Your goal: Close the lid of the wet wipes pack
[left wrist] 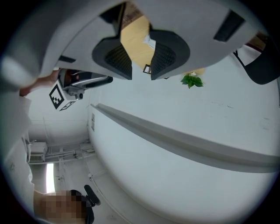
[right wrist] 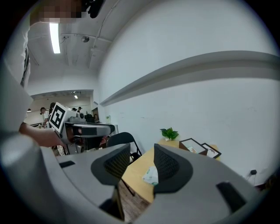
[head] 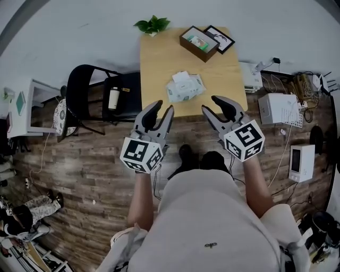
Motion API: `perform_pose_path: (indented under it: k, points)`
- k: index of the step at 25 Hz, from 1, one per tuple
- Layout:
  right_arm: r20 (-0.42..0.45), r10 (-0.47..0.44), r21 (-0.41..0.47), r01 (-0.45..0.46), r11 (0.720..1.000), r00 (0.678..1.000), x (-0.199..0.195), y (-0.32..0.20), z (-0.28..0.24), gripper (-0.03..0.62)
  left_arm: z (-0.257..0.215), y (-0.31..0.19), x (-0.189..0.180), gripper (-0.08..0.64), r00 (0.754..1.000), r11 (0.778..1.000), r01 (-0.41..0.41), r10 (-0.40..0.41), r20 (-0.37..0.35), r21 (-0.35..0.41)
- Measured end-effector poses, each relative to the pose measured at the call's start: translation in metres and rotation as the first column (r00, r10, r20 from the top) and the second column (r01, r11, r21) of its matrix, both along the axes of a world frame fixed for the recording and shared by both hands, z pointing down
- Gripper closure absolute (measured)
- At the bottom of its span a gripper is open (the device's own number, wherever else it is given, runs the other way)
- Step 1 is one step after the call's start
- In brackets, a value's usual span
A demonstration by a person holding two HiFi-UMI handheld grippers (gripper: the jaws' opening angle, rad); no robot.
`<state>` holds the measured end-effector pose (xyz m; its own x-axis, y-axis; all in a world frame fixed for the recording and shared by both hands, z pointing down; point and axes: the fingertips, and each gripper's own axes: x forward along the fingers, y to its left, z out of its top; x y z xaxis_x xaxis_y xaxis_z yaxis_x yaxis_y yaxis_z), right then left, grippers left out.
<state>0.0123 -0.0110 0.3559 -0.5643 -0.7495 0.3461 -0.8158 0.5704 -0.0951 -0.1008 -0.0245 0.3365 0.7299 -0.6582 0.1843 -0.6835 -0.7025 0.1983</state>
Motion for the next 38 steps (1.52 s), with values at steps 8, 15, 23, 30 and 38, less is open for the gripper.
perform_pose_path:
  k: [8, 15, 23, 30, 38]
  points:
    - [-0.002, -0.043, -0.029, 0.043, 0.999, 0.999, -0.006, -0.023, 0.013, 0.422, 0.027, -0.01, -0.004, 0.439, 1.0, 0.998, 0.025, -0.026, -0.014, -0.066]
    - [0.003, -0.152, -0.059, 0.151, 0.987, 0.988, -0.01, -0.069, 0.028, 0.399, 0.032, -0.048, -0.007, 0.437, 0.995, 0.992, 0.103, -0.103, 0.006, -0.079]
    - [-0.01, -0.271, -0.091, 0.269, 0.959, 0.962, -0.015, -0.133, 0.044, 0.383, 0.036, -0.096, -0.005, 0.437, 0.982, 0.979, 0.187, -0.185, 0.038, -0.086]
    - [-0.012, -0.378, -0.147, 0.372, 0.917, 0.926, -0.021, -0.173, 0.072, 0.366, 0.048, -0.126, -0.003, 0.437, 0.962, 0.955, 0.273, -0.268, 0.056, -0.114]
    - [-0.028, -0.488, -0.214, 0.472, 0.855, 0.872, -0.024, -0.209, 0.111, 0.356, 0.063, -0.153, 0.003, 0.437, 0.938, 0.926, 0.348, -0.341, 0.071, -0.148]
